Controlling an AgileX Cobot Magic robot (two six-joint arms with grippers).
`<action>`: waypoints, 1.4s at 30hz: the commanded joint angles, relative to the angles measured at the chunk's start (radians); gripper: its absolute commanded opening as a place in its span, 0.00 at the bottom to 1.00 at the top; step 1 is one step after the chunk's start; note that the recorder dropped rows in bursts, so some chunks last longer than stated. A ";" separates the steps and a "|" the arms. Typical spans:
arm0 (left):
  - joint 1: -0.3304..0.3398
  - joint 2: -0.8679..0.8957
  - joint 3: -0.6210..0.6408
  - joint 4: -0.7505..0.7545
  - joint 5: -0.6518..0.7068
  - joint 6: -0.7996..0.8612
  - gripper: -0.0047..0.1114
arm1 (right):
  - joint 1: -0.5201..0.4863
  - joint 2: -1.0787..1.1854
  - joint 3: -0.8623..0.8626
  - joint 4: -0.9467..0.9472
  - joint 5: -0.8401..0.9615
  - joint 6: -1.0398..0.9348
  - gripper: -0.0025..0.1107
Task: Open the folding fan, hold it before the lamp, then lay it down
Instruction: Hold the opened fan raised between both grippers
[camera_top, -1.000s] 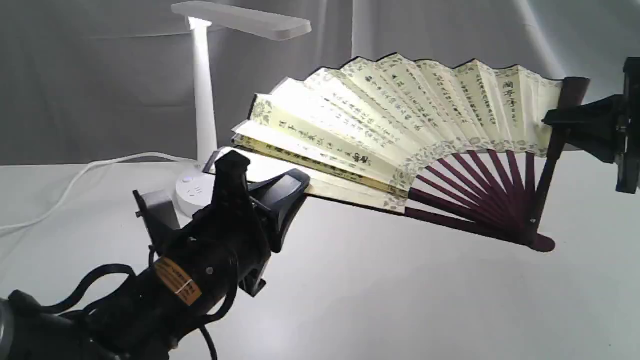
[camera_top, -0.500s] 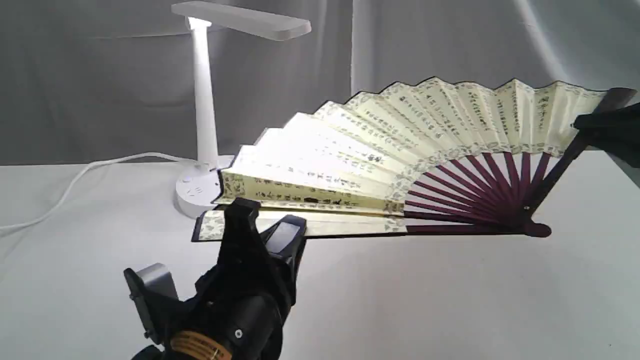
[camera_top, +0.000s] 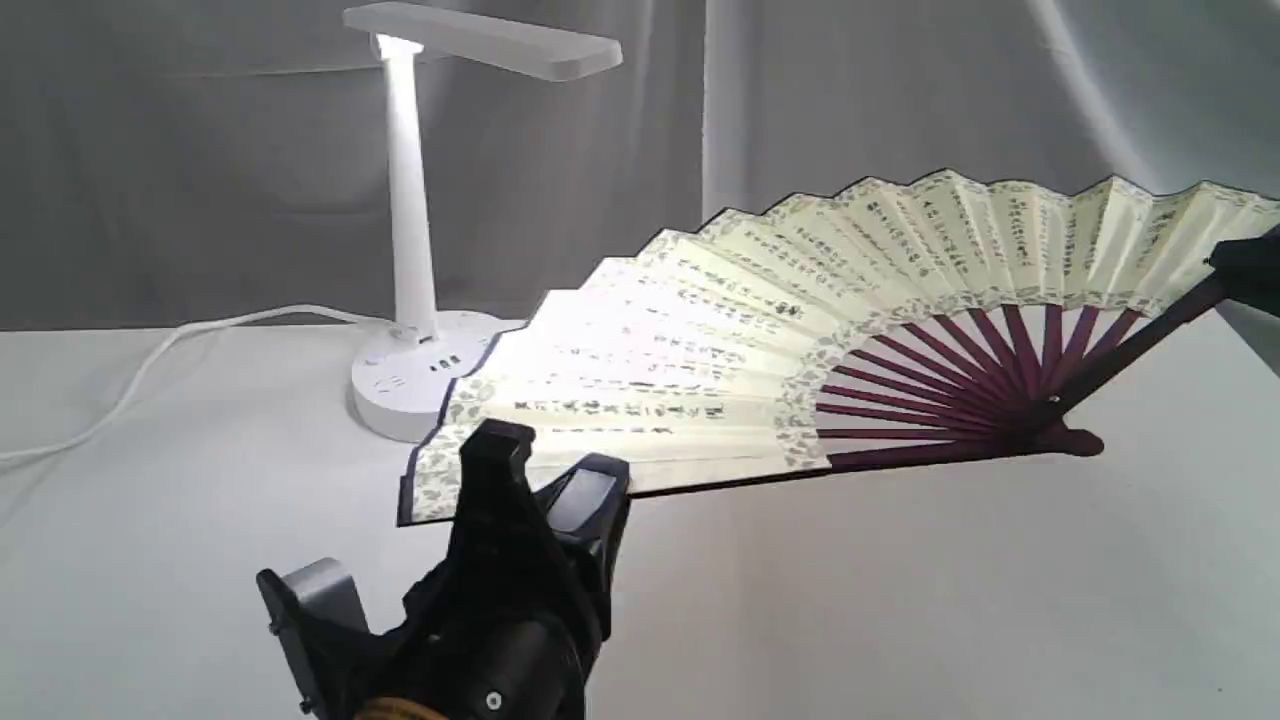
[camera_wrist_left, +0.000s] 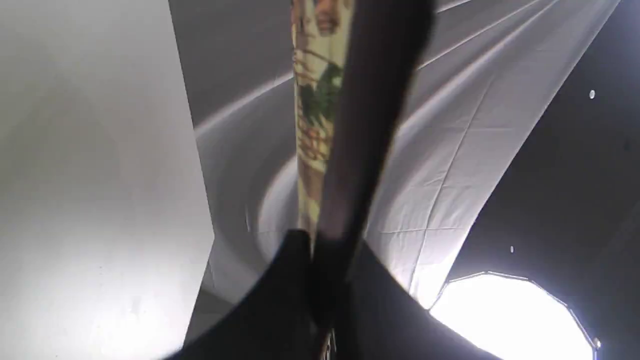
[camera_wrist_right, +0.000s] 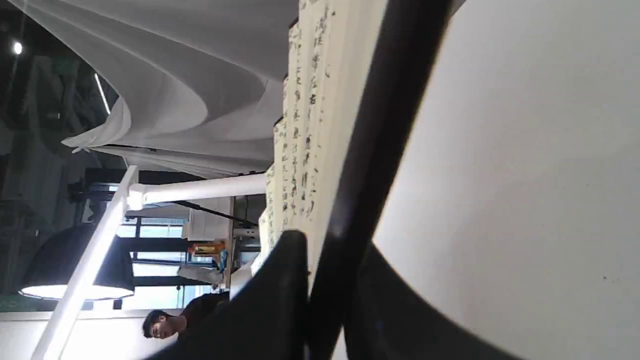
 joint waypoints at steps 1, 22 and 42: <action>0.010 -0.017 0.008 -0.117 -0.070 -0.016 0.04 | -0.031 -0.002 -0.005 -0.001 -0.085 -0.047 0.02; 0.010 -0.096 0.035 -0.170 -0.070 -0.038 0.04 | -0.031 -0.053 -0.005 0.095 -0.085 -0.043 0.02; 0.010 -0.234 0.136 -0.268 -0.070 -0.037 0.04 | 0.083 -0.165 -0.005 0.195 -0.085 -0.048 0.02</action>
